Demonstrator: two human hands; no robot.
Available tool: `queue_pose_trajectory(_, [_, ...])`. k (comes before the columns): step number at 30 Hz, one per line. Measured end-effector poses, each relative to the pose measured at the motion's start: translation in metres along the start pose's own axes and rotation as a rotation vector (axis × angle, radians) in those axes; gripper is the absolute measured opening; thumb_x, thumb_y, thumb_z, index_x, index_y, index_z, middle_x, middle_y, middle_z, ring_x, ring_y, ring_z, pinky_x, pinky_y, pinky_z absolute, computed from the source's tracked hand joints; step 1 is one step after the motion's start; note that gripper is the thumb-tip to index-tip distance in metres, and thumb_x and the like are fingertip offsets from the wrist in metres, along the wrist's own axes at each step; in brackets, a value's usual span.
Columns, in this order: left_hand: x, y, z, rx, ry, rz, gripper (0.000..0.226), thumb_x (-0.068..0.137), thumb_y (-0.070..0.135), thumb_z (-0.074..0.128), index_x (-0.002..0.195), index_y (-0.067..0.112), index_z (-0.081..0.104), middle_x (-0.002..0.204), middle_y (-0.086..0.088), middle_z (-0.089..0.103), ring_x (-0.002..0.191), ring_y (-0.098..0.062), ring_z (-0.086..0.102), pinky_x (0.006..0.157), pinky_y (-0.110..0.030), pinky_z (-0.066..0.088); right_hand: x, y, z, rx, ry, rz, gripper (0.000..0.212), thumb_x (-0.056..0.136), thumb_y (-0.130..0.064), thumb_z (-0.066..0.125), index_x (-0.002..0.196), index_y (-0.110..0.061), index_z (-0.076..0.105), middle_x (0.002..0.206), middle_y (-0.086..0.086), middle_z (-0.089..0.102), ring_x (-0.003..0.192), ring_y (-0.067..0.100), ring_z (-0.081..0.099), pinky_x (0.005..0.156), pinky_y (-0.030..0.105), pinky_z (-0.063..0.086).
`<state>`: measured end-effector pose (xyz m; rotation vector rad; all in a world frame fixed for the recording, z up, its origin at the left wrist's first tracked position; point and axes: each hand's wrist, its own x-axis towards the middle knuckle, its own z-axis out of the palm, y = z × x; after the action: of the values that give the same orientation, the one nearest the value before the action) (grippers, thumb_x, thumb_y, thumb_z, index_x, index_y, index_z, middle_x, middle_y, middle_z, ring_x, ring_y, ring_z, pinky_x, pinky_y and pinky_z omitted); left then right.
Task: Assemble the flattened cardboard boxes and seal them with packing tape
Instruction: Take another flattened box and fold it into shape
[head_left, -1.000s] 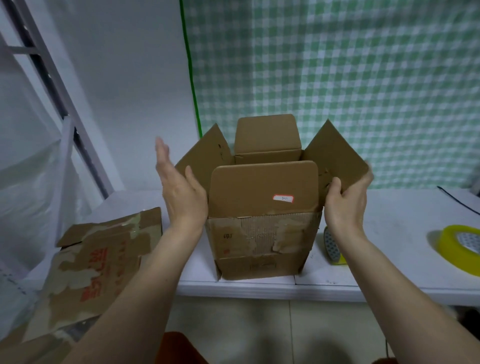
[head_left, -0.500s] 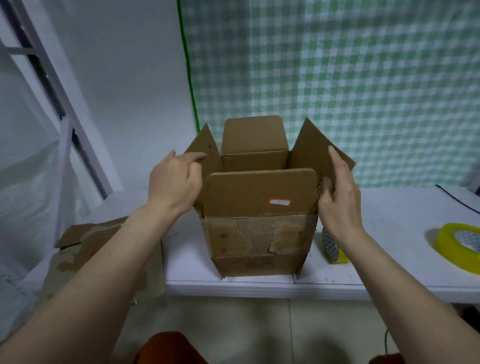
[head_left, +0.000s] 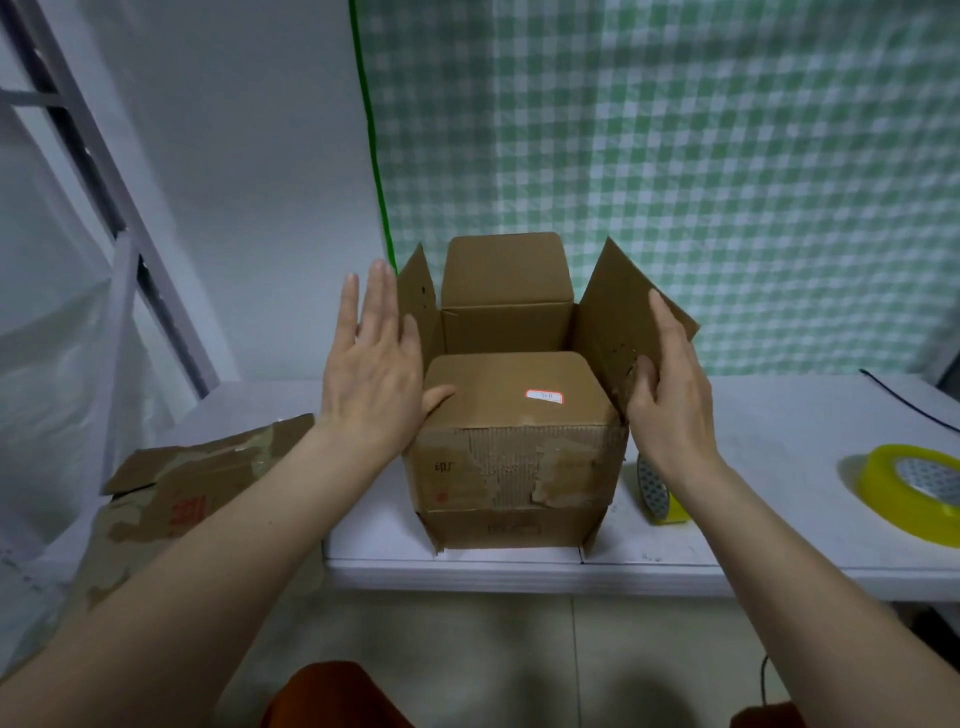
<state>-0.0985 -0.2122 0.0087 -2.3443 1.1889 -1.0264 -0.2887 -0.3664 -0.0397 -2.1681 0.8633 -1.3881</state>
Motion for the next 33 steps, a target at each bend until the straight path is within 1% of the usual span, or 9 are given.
queue_pose_trajectory(7, [-0.005, 0.014, 0.005, 0.046, -0.133, 0.149, 0.074, 0.096, 0.052, -0.006, 0.153, 0.008, 0.013, 0.156, -0.028, 0.011, 0.148, -0.037, 0.002, 0.113, -0.047, -0.022, 0.006, -0.001, -0.005, -0.708, 0.185, -0.39, 0.072, 0.076, 0.015, 0.054, 0.143, -0.004, 0.036, 0.154, 0.019, 0.011, 0.142, 0.042, 0.005, 0.116, 0.052, -0.002])
queue_pose_trajectory(9, [-0.003, 0.016, 0.005, 0.015, -0.157, 0.188, 0.068, 0.099, 0.048, -0.004, 0.154, 0.01, 0.009, 0.156, -0.025, 0.018, 0.148, -0.035, 0.008, 0.115, -0.046, -0.018, 0.005, -0.002, -0.006, -0.959, 0.018, -0.58, 0.052, 0.076, 0.009, 0.057, 0.127, 0.004, 0.053, 0.145, 0.026, 0.036, 0.141, 0.04, 0.02, 0.117, 0.051, -0.006])
queue_pose_trajectory(12, [-0.003, 0.019, 0.006, -0.052, -0.193, 0.205, 0.065, 0.1, 0.047, -0.001, 0.154, 0.013, 0.009, 0.153, -0.021, 0.03, 0.146, -0.033, 0.02, 0.12, -0.044, -0.001, 0.006, -0.008, -0.003, -1.16, -0.263, -0.573, 0.008, 0.074, -0.007, 0.069, 0.078, -0.001, 0.069, 0.082, 0.022, 0.07, 0.11, 0.039, 0.06, 0.119, 0.046, 0.008])
queue_pose_trajectory(17, [0.007, 0.028, -0.002, -0.213, -0.228, 0.204, 0.073, 0.095, 0.063, 0.003, 0.154, 0.02, 0.004, 0.158, -0.018, 0.02, 0.136, -0.034, 0.038, 0.111, -0.042, 0.028, 0.023, -0.027, 0.001, -1.117, -0.485, -0.356, 0.063, 0.095, -0.057, 0.029, 0.095, -0.01, 0.071, 0.104, 0.011, 0.069, 0.114, 0.028, 0.055, 0.113, 0.041, 0.022])
queue_pose_trajectory(20, [0.019, 0.035, -0.003, -0.25, -0.223, 0.202, 0.076, 0.095, 0.065, 0.008, 0.154, 0.019, 0.016, 0.147, -0.017, 0.041, 0.118, -0.029, 0.056, 0.084, -0.036, 0.042, 0.044, -0.04, 0.004, -1.104, -0.573, -0.306, 0.058, 0.094, -0.061, 0.029, 0.097, -0.016, 0.066, 0.109, 0.005, 0.065, 0.113, 0.024, 0.051, 0.105, 0.037, 0.029])
queue_pose_trajectory(22, [0.028, 0.037, -0.002, -0.256, -0.185, 0.193, 0.071, 0.097, 0.063, 0.012, 0.145, 0.017, 0.036, 0.127, -0.011, 0.058, 0.109, -0.025, 0.059, 0.077, -0.035, 0.041, 0.06, -0.047, 0.008, -1.087, -0.645, -0.26, 0.044, 0.092, -0.058, 0.04, 0.078, -0.02, 0.055, 0.095, 0.001, 0.061, 0.105, 0.023, 0.052, 0.096, 0.037, 0.03])
queue_pose_trajectory(24, [0.034, 0.038, 0.002, -0.229, -0.185, 0.206, 0.069, 0.096, 0.063, 0.011, 0.142, 0.021, 0.042, 0.138, -0.014, 0.05, 0.126, -0.03, 0.047, 0.099, -0.041, 0.036, 0.076, -0.052, 0.014, -1.076, -0.692, -0.197, 0.04, 0.091, -0.054, 0.046, 0.067, -0.021, 0.044, 0.082, -0.001, 0.055, 0.095, 0.022, 0.053, 0.093, 0.038, 0.031])
queue_pose_trajectory(28, [0.036, 0.036, 0.007, -0.132, -0.201, 0.238, 0.076, 0.091, 0.067, -0.003, 0.153, 0.028, 0.019, 0.16, -0.017, 0.015, 0.147, -0.04, 0.008, 0.116, -0.058, -0.009, 0.109, -0.057, 0.034, -1.054, -0.692, -0.045, 0.024, 0.095, -0.039, 0.047, 0.096, -0.015, 0.052, 0.078, 0.0, 0.053, 0.072, 0.017, 0.052, 0.064, 0.031, 0.039])
queue_pose_trajectory(33, [0.035, 0.033, 0.009, -0.145, -0.2, 0.226, 0.08, 0.087, 0.072, -0.004, 0.154, 0.03, 0.008, 0.16, -0.019, 0.009, 0.146, -0.043, 0.002, 0.113, -0.059, -0.015, 0.153, -0.03, 0.076, -0.828, -0.571, 0.267, 0.032, 0.095, -0.022, 0.046, 0.123, -0.007, 0.048, 0.123, 0.015, 0.05, 0.11, 0.03, 0.045, 0.086, 0.038, 0.04])
